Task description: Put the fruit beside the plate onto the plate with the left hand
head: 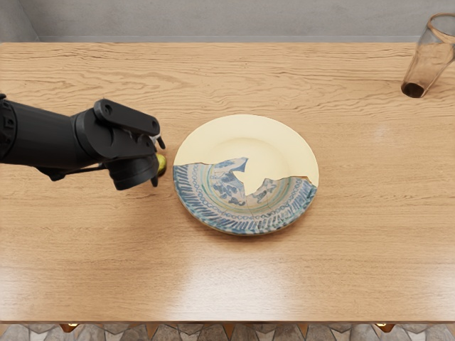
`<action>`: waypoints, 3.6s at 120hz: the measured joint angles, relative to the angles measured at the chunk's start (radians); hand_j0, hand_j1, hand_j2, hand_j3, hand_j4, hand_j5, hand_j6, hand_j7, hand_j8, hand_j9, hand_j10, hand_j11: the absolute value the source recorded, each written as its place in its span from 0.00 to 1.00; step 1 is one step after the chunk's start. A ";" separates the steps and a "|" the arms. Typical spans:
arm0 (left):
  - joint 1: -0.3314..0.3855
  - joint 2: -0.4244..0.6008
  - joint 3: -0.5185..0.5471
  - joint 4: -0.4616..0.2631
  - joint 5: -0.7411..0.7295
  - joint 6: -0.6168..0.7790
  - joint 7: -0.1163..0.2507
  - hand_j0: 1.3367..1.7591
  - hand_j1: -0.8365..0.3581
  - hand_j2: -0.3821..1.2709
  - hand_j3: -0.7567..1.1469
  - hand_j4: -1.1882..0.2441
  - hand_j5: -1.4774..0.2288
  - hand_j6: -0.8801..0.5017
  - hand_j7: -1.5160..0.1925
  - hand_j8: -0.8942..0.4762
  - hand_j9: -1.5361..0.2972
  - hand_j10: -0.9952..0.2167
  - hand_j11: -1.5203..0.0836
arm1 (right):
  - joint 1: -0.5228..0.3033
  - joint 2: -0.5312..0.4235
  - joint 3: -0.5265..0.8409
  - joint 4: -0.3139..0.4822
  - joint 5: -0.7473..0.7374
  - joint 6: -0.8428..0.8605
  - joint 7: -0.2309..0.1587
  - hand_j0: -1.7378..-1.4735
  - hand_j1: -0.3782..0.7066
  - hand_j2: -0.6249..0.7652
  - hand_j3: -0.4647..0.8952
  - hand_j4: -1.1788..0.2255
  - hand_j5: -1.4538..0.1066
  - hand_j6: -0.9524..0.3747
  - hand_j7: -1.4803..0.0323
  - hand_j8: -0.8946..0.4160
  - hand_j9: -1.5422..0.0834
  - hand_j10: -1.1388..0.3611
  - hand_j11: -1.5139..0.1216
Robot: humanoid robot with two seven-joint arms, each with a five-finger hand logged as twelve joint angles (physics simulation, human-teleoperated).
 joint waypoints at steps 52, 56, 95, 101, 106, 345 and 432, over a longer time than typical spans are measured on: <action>0.003 0.000 -0.013 -0.009 0.005 0.051 0.002 0.76 0.61 0.28 0.40 0.56 0.57 0.36 0.59 0.37 0.57 0.50 0.64 | 0.000 0.000 0.000 0.000 0.000 0.000 0.000 0.30 0.05 0.45 0.34 0.82 0.91 0.70 0.96 0.67 0.93 0.74 0.91; 0.003 0.000 -0.014 -0.010 0.005 0.052 0.002 0.76 0.61 0.28 0.40 0.56 0.57 0.36 0.59 0.37 0.56 0.50 0.64 | 0.000 0.000 0.000 0.000 0.000 0.000 0.000 0.30 0.05 0.45 0.34 0.82 0.91 0.70 0.96 0.67 0.93 0.74 0.91; 0.012 0.000 -0.017 -0.012 0.008 0.056 0.002 0.76 0.59 0.28 0.40 0.55 0.56 0.35 0.59 0.36 0.56 0.49 0.63 | 0.000 0.000 0.000 0.000 0.000 0.000 0.000 0.30 0.05 0.45 0.34 0.82 0.91 0.70 0.96 0.67 0.93 0.74 0.91; 0.014 0.000 -0.017 -0.011 0.008 0.056 0.002 0.76 0.59 0.28 0.40 0.55 0.56 0.35 0.58 0.36 0.55 0.49 0.62 | 0.000 0.000 0.000 0.000 0.000 0.000 0.000 0.30 0.05 0.45 0.34 0.82 0.91 0.70 0.96 0.67 0.93 0.74 0.91; 0.014 0.000 -0.017 -0.011 0.009 0.056 0.002 0.76 0.59 0.28 0.40 0.55 0.56 0.35 0.58 0.36 0.55 0.49 0.62 | 0.000 0.000 0.000 0.000 0.000 0.000 0.000 0.30 0.05 0.45 0.34 0.82 0.91 0.70 0.96 0.67 0.93 0.74 0.91; -0.125 0.000 -0.314 0.004 -0.137 -0.126 0.006 0.74 0.47 0.40 0.40 0.50 0.14 0.41 0.21 0.34 0.22 0.13 0.24 | 0.000 0.000 0.000 0.000 0.000 0.000 0.000 0.30 0.05 0.45 0.34 0.82 0.91 0.70 0.96 0.67 0.93 0.74 0.91; -0.142 0.515 -0.291 -0.076 -0.382 -0.716 0.004 0.76 0.97 0.24 0.40 0.82 0.84 0.63 0.86 0.64 0.82 0.80 0.92 | 0.000 0.000 0.000 0.000 0.000 0.000 0.000 0.30 0.05 0.45 0.34 0.82 0.91 0.70 0.96 0.67 0.93 0.74 0.91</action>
